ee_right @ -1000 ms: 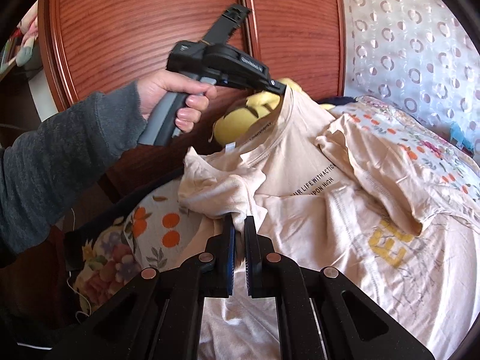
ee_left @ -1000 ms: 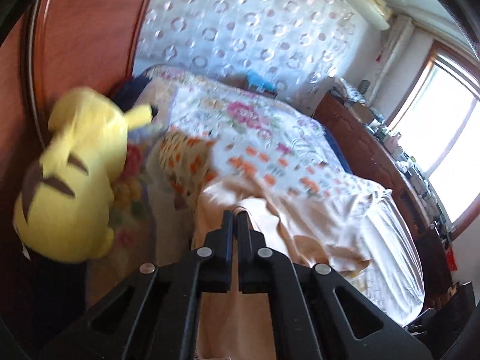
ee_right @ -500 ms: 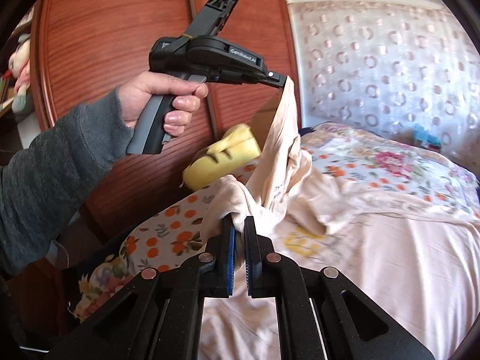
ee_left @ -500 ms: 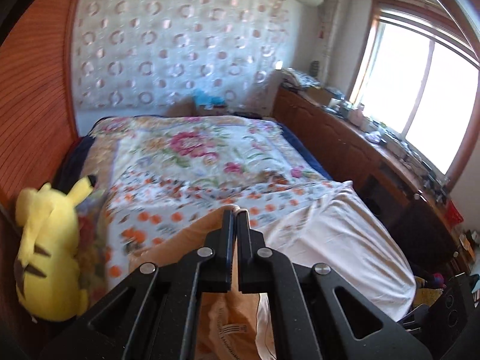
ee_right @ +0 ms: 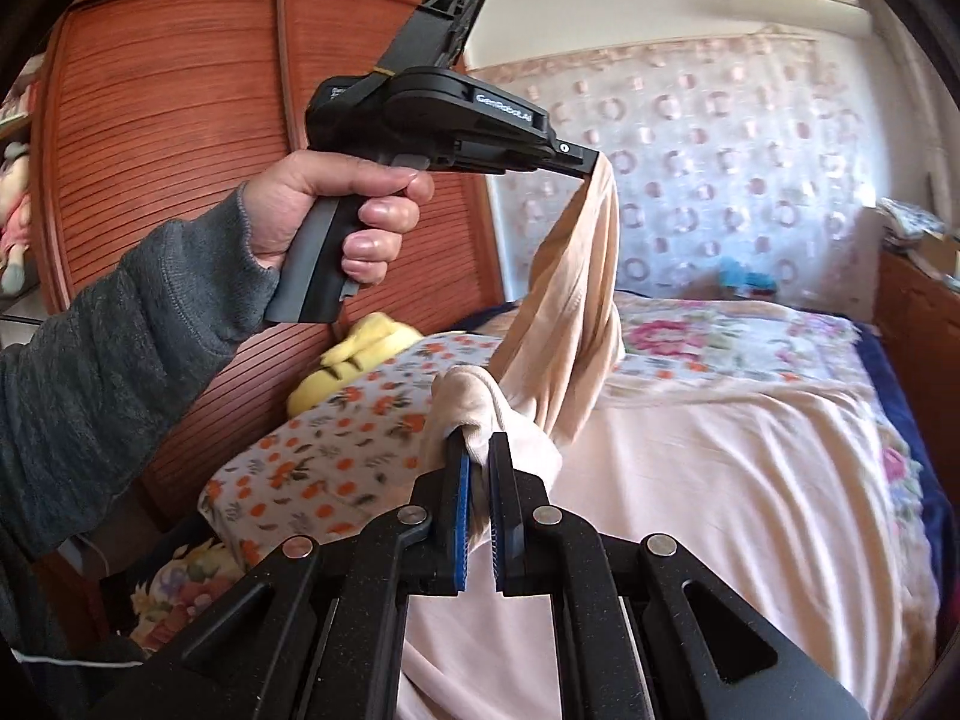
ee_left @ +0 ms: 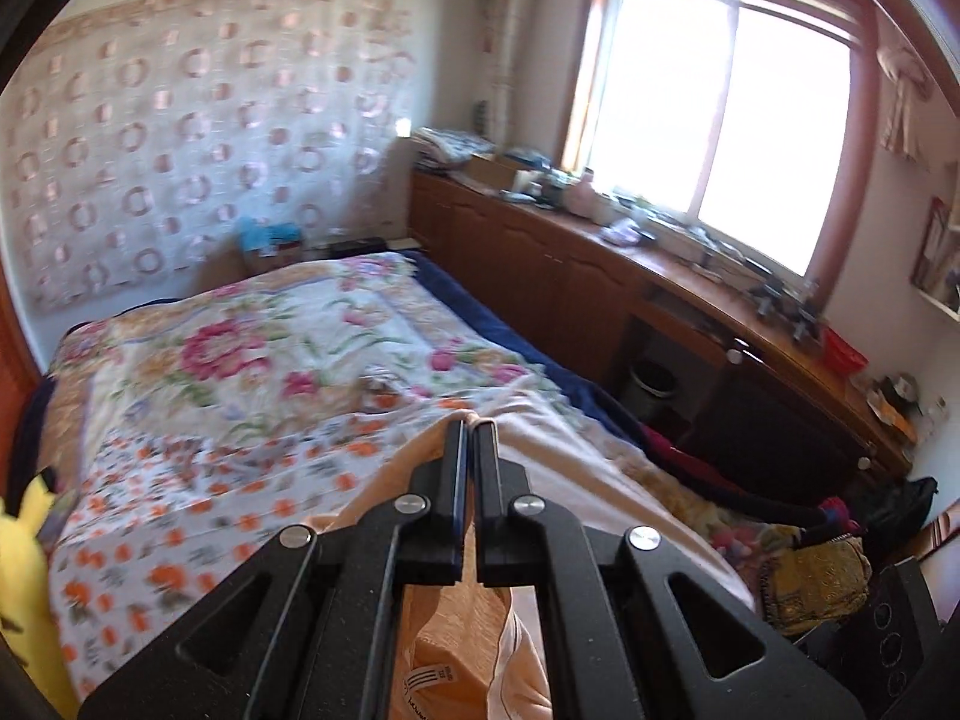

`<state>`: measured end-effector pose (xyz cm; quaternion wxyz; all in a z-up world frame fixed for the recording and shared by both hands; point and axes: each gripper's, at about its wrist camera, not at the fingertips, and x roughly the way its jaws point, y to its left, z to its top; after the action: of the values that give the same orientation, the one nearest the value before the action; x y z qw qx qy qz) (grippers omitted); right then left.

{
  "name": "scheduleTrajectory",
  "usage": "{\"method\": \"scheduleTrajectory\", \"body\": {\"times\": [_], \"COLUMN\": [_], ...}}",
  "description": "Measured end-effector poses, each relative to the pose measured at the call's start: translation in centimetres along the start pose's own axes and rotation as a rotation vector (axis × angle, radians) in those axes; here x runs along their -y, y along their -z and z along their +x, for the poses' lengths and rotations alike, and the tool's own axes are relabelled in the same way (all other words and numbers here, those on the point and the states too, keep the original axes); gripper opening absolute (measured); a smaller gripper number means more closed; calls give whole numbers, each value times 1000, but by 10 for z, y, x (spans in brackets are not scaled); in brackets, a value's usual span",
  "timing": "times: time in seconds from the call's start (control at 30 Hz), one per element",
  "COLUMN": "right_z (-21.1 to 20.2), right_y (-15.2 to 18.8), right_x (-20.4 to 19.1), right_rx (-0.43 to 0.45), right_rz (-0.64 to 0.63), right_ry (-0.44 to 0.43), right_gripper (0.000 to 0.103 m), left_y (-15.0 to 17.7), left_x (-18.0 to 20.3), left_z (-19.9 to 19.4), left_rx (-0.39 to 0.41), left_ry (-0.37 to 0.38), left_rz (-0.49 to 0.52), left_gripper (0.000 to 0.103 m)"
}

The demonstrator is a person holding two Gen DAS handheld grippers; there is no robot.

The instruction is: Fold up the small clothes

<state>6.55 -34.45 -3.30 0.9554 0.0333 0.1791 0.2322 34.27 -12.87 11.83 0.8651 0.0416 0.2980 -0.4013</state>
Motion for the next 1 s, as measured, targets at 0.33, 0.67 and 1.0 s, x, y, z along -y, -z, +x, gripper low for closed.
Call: {"method": "scheduleTrajectory", "body": {"times": [0.33, 0.67, 1.0], "right_z": [-80, -107, -87], "right_y": [27, 58, 50], "right_x": [46, 52, 50], "right_rx": [6, -66, -140], "right_rz": [81, 184, 259], "right_ry": [165, 280, 325], "right_gripper": [5, 5, 5], "left_y": [-32, -20, 0], "left_x": [101, 161, 174], "left_z": [89, 168, 187], "left_rx": [-77, -195, -241], "left_ry": [105, 135, 181], "left_rz": [80, 156, 159], "left_gripper": [2, 3, 3]}}
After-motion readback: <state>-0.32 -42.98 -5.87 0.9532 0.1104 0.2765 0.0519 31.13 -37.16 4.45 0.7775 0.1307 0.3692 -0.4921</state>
